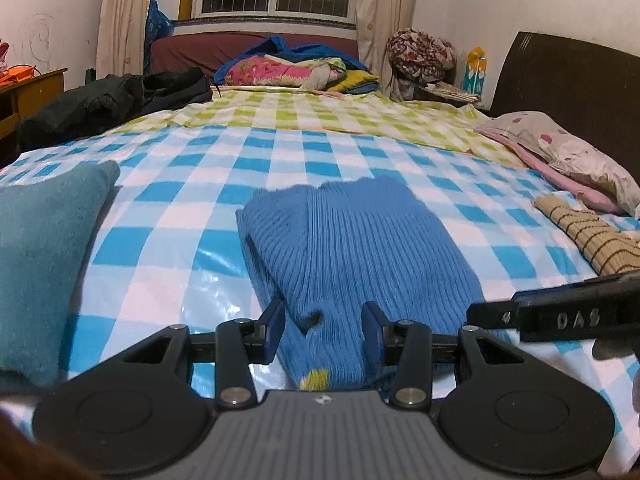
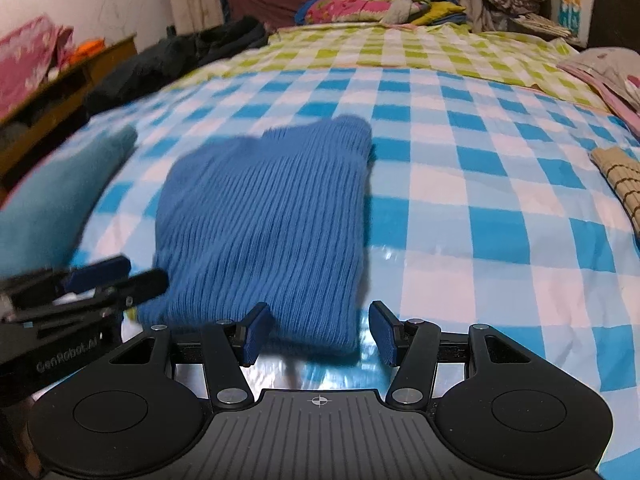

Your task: Fold small clothes

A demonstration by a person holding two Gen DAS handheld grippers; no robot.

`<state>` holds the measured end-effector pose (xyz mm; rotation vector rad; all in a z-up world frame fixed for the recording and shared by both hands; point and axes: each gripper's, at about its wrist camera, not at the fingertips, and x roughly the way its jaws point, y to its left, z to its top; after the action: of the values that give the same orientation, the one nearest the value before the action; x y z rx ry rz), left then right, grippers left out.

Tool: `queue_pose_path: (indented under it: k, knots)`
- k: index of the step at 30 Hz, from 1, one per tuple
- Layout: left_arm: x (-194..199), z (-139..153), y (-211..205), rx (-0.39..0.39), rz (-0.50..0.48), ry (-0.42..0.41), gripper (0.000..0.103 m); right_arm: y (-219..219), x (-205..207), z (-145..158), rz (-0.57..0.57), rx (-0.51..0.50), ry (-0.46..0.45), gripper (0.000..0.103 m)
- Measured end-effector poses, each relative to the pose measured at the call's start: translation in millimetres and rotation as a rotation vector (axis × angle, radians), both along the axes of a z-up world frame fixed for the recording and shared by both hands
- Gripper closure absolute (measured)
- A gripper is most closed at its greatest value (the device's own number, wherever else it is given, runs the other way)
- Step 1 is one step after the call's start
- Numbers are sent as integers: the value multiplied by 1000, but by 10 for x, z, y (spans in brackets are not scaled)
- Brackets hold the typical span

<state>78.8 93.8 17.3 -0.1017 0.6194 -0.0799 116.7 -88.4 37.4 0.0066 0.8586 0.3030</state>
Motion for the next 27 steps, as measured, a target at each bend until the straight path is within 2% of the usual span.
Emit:
queue_pose_path:
  k: [10, 17, 23, 27]
  knots:
    - [292, -71, 54, -44, 2, 44, 55, 72, 431, 175, -17, 48, -30, 49]
    - [309, -254, 76, -46, -16, 86, 55, 473, 627, 229, 96, 31, -43, 49]
    - [289, -273, 82, -46, -31, 77, 55, 874, 829, 164, 202, 68, 10, 49]
    - [290, -286, 84, -33, -42, 73, 55, 1177, 949, 76, 238, 22, 36, 46]
